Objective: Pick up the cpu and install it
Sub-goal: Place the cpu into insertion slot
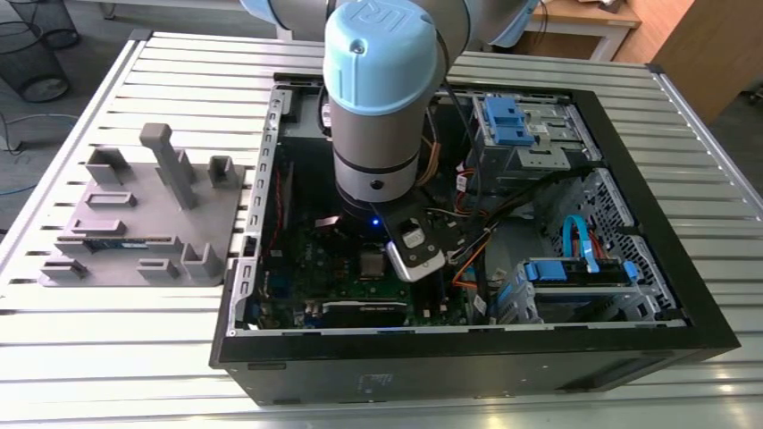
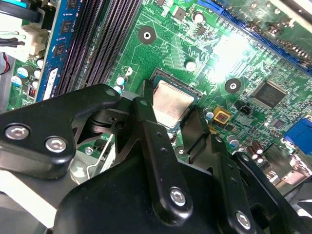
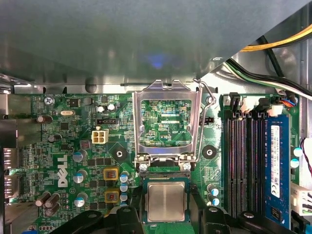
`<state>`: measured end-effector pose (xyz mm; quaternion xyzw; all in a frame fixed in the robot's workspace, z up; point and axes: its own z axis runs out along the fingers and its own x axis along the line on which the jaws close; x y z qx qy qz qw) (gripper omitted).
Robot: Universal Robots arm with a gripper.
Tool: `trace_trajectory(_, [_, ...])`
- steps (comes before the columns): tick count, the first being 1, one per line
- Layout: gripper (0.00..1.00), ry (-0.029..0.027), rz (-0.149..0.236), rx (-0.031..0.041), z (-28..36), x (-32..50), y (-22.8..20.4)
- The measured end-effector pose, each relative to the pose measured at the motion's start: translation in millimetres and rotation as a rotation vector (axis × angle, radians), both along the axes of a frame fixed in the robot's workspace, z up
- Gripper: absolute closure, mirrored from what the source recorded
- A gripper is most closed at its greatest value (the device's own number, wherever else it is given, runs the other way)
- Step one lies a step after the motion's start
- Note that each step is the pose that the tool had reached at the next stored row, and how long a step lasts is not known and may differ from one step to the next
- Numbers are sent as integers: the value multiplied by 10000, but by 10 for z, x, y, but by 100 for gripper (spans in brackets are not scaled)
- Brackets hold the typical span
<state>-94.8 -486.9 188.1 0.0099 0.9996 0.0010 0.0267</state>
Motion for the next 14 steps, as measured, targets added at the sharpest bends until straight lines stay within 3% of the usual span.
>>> trace_trajectory(11, [53, -6, 1, 4, -2, 3, 1])
trace_trajectory(14, [47, -2, 2, 9, -4, 4, 1])
